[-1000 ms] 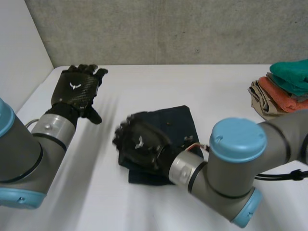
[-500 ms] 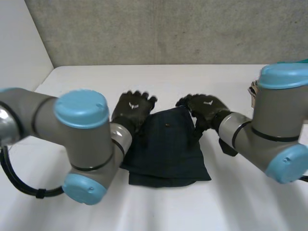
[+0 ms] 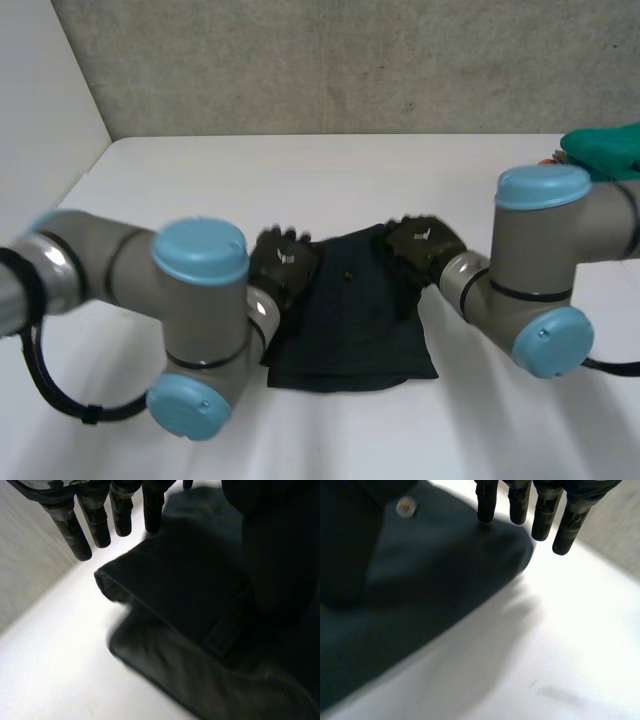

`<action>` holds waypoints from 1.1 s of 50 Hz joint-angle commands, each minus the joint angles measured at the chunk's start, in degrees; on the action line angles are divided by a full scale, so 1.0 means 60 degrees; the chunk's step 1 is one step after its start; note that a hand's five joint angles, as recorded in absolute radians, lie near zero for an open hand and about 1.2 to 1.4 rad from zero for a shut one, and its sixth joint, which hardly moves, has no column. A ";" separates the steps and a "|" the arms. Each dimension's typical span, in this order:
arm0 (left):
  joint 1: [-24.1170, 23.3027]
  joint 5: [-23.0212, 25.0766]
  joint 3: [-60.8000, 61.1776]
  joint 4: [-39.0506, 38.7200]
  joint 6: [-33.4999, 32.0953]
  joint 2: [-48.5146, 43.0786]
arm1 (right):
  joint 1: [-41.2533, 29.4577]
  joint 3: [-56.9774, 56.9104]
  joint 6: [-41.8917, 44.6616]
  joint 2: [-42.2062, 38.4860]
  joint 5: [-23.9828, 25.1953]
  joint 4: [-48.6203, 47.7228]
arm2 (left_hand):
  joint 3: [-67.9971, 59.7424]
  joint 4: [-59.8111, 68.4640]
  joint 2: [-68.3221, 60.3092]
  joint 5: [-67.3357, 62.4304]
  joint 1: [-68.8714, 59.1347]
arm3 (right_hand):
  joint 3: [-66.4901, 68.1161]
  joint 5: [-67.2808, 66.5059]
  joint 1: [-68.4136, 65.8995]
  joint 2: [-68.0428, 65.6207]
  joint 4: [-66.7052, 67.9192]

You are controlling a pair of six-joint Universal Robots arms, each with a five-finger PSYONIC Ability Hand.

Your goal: Fold the laundry.

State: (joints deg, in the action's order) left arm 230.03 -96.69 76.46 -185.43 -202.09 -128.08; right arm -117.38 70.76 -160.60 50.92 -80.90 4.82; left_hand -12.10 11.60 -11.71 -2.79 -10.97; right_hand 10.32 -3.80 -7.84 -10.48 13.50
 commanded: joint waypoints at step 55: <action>0.1828 0.6857 0.0646 0.0934 0.1251 0.4355 | -0.1574 0.3325 0.0604 -0.0094 -0.0770 -0.6619 | -0.0106 0.0189 -0.0171 0.0009 -0.0295 | 0.7747 -0.7167 -0.8161 -0.7721 0.7218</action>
State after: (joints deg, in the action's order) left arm 240.91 -55.55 80.38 -179.84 -194.60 -102.04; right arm -126.87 93.46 -156.49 50.73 -85.69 -34.98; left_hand -12.10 11.60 -11.71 -2.78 -11.15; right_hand 35.14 -14.46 -29.10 -35.30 35.07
